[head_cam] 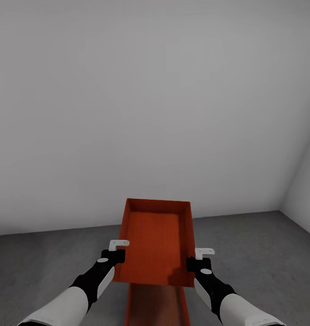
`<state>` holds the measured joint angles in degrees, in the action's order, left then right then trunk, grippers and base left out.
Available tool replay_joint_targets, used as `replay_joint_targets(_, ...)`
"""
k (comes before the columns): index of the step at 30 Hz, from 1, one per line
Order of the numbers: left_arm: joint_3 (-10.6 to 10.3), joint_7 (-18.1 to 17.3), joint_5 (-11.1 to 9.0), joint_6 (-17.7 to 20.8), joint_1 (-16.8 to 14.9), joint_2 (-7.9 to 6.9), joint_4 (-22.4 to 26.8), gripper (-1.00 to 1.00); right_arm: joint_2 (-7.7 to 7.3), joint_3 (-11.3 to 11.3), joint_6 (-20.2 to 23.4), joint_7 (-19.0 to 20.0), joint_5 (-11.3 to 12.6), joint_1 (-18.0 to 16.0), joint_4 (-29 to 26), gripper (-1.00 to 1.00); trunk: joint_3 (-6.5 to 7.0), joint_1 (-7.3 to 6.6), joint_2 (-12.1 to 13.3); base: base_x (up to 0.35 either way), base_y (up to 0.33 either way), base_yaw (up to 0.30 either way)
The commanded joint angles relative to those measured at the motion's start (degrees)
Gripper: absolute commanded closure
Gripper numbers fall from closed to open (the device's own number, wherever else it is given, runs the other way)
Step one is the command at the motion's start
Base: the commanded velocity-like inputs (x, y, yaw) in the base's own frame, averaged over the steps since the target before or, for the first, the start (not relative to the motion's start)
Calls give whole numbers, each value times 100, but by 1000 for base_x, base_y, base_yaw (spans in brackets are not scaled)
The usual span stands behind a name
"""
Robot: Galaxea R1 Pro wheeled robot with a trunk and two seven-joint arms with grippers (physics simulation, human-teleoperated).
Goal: Move the two storage containers from the living room to the garage. In the garage, place one container on the floor and stack the other container on top of it (either order is fine).
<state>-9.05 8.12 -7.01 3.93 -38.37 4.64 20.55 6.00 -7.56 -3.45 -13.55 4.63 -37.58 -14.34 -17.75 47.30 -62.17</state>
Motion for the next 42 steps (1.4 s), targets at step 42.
replay_joint_targets(42,-17,137,52,-498,-4,-130,28,100,-7,44,-24,-38,108,-4,19,100,-391,1,-5,5,0,53)
